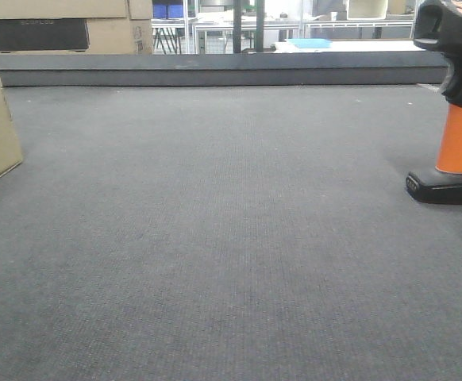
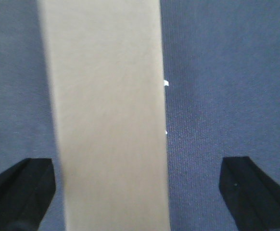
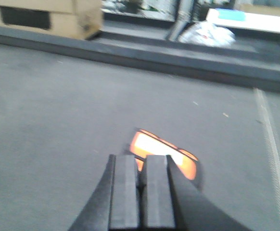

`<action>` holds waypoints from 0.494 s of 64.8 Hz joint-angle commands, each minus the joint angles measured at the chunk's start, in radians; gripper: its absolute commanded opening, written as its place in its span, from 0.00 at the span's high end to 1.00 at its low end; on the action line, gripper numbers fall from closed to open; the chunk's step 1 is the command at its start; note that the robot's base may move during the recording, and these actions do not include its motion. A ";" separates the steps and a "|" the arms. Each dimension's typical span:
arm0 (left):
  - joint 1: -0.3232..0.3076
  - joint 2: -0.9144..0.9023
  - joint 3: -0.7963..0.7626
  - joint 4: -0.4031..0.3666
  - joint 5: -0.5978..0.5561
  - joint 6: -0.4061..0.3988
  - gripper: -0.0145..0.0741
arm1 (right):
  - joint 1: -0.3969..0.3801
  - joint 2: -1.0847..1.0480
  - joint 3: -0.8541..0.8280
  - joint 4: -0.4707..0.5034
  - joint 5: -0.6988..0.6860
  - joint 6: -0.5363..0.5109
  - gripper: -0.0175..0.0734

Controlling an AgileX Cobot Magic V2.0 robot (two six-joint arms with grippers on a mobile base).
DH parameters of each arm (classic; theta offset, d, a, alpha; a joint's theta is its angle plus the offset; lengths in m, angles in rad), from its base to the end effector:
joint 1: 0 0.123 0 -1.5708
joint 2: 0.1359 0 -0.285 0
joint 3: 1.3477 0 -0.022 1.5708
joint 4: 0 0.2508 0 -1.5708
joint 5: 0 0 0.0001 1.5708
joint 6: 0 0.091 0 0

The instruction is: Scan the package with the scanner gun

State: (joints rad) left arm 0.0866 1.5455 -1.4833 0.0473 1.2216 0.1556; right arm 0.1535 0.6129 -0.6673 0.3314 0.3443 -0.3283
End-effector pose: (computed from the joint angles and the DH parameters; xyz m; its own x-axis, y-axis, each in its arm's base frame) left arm 0.3133 0.0313 0.3499 -0.9311 0.0906 -0.3534 0.0574 0.9930 0.1033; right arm 0.1223 0.0291 0.3574 -0.1782 -0.0427 -0.9831 -0.2614 0.9652 0.0054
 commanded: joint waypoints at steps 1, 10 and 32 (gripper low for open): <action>0.000 -0.090 -0.005 -0.010 -0.010 -0.009 0.18 | -0.043 -0.006 -0.009 -0.014 0.008 0.002 0.98; 0.000 -0.205 0.000 -0.018 -0.039 -0.009 0.24 | -0.084 -0.006 -0.005 -0.015 0.015 0.002 0.98; 0.000 -0.608 0.351 -0.047 -0.373 -0.009 0.96 | -0.102 -0.013 0.083 -0.018 0.023 0.002 0.98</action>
State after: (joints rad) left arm 0.0866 1.0390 -1.2357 0.0114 0.9613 0.1556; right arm 0.0584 0.6122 -0.6058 0.3247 0.3784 -0.3262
